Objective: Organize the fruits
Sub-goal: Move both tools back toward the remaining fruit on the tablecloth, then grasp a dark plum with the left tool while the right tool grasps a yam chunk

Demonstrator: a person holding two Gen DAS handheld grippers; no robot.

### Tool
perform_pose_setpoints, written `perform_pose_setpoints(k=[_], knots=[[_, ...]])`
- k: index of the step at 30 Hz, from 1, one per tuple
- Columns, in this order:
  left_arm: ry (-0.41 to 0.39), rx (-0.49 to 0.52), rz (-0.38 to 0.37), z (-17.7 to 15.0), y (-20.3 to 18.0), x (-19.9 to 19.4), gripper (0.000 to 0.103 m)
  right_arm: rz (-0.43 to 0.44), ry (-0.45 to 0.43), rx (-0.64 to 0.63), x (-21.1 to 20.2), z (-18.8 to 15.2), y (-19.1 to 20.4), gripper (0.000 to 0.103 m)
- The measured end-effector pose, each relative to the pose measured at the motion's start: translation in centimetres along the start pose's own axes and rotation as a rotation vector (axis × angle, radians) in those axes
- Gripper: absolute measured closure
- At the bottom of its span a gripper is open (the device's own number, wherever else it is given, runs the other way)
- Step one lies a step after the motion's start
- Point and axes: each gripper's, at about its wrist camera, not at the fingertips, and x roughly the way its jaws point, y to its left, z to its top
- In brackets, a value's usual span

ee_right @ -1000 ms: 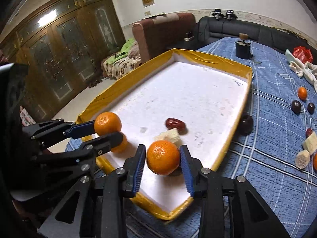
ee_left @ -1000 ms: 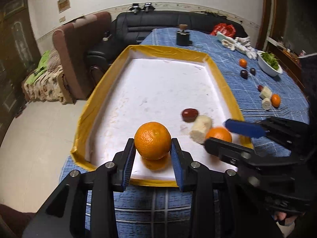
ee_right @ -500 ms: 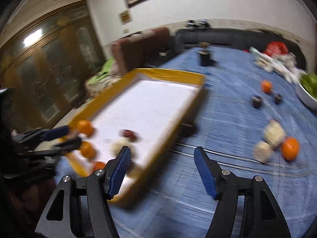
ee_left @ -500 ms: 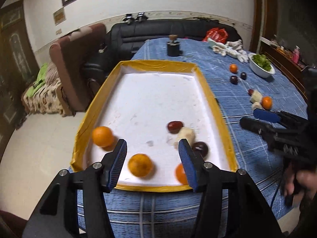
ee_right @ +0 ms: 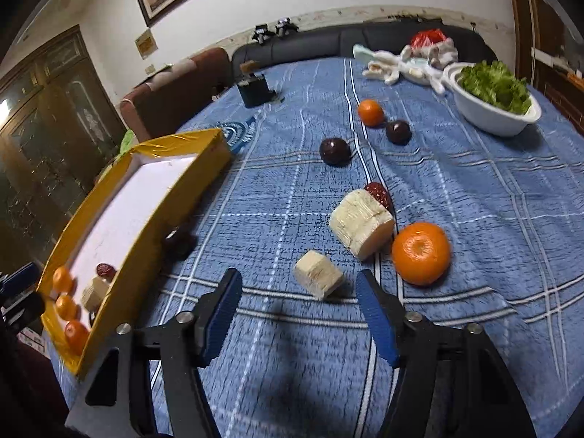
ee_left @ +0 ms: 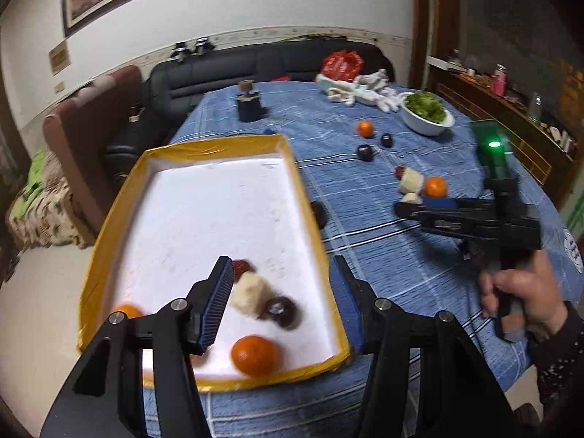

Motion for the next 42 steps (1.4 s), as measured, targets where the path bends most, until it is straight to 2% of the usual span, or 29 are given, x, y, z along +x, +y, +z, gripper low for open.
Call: perform_pose_setpoints(k=[1, 2, 6, 12, 14, 16, 19, 22, 26, 28, 32, 37, 42], knots=[[0.004, 0.011, -0.012, 0.3, -0.2, 0.3, 0.050, 0.002, 0.009, 0.005, 0.5, 0.1, 0.0, 0.054], [0.010, 0.027, -0.023, 0.7, -0.6, 0.7, 0.050, 0.001, 0.019, 0.010, 1.0, 0.1, 0.0, 0.054], [0.042, 0.091, -0.059, 2.0, -2.4, 2.3, 0.062, -0.030, 0.020, -0.013, 1.3, 0.5, 0.1, 0.072], [0.119, 0.156, -0.136, 4.5, -5.8, 5.7, 0.077, 0.034, 0.019, 0.030, -0.2, -0.6, -2.0, 0.072], [0.170, 0.192, -0.183, 5.6, -6.9, 7.5, 0.078, 0.062, 0.026, 0.052, -0.9, -1.0, -2.9, 0.072], [0.241, 0.228, -0.260, 6.3, -7.8, 9.5, 0.078, 0.081, 0.030, 0.067, -1.5, -1.5, -3.6, 0.071], [0.325, 0.258, -0.283, 6.5, -8.4, 12.3, 0.078, 0.113, 0.033, 0.087, -1.8, -1.7, -4.3, 0.071], [0.364, 0.242, -0.234, 5.9, -6.9, 13.7, 0.078, 0.113, 0.032, 0.085, -1.8, -1.7, -4.3, 0.071], [0.323, 0.186, -0.237, 6.0, -3.9, 12.9, 0.086, 0.116, 0.031, 0.083, -1.8, -1.7, -4.4, 0.071], [0.316, 0.202, -0.224, 5.9, -3.5, 12.8, 0.086, 0.115, 0.029, 0.078, -1.7, -1.7, -4.3, 0.071], [0.286, 0.294, -0.137, 5.9, -3.7, 13.1, 0.086, 0.113, 0.028, 0.074, -1.7, -1.6, -4.2, 0.071], [0.276, 0.267, -0.125, 6.8, -2.8, 12.8, 0.086, 0.112, 0.026, 0.072, -1.7, -1.6, -4.2, 0.071], [0.253, 0.330, -0.054, 7.1, -3.9, 12.4, 0.085, 0.107, 0.026, 0.065, -1.7, -1.7, -4.1, 0.071]])
